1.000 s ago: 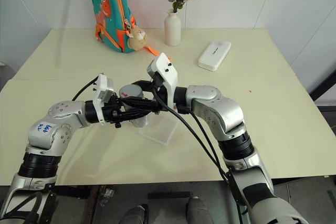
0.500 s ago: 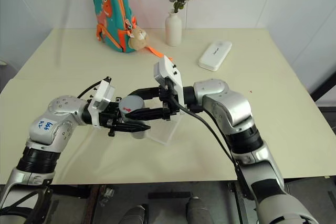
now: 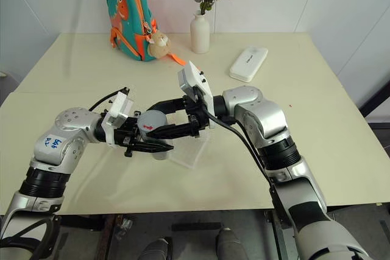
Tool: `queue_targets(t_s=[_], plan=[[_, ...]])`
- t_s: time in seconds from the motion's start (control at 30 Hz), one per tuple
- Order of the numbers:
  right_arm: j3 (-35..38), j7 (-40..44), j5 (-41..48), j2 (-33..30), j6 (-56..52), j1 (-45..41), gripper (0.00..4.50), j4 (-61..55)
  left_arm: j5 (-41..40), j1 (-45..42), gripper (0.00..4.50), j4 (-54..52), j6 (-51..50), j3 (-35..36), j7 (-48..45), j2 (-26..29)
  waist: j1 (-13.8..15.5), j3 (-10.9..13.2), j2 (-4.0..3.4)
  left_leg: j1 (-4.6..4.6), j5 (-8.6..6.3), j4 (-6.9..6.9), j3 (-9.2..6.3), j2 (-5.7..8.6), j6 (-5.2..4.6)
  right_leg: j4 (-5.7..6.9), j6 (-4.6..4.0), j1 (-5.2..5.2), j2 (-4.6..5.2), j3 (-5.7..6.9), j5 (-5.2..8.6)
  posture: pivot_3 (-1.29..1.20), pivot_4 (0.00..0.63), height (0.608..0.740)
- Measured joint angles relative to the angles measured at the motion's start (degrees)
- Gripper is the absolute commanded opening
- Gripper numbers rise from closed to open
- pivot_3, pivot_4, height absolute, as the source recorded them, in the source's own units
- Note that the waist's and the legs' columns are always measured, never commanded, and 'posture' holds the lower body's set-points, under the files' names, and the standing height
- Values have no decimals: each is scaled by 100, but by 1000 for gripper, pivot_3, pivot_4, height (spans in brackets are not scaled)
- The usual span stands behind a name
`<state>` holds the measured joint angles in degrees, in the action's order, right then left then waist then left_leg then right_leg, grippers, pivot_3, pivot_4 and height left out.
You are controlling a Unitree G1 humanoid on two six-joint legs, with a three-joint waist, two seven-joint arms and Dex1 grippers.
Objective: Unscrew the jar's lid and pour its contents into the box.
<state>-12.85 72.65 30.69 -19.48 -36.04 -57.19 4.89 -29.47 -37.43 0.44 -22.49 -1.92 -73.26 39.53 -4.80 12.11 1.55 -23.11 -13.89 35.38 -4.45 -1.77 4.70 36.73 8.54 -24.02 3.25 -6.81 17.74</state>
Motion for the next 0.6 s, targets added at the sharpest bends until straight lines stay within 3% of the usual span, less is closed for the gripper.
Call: queue_targets(t_s=[0.33,0.6], plan=[[429,-585,-56,-42,171,17,4471,27,7,209,1979,-200,-120,316,245,195,6,0,0,0,0,5,-2,1,0,6,0,0,0,0,0,0,150,740],[225,-991,-95,289,29,168,4471,-469,44,206,1979,-201,-122,301,438,100,1,0,-1,0,0,6,-4,1,1,11,-2,-2,-1,1,1,0,150,740]])
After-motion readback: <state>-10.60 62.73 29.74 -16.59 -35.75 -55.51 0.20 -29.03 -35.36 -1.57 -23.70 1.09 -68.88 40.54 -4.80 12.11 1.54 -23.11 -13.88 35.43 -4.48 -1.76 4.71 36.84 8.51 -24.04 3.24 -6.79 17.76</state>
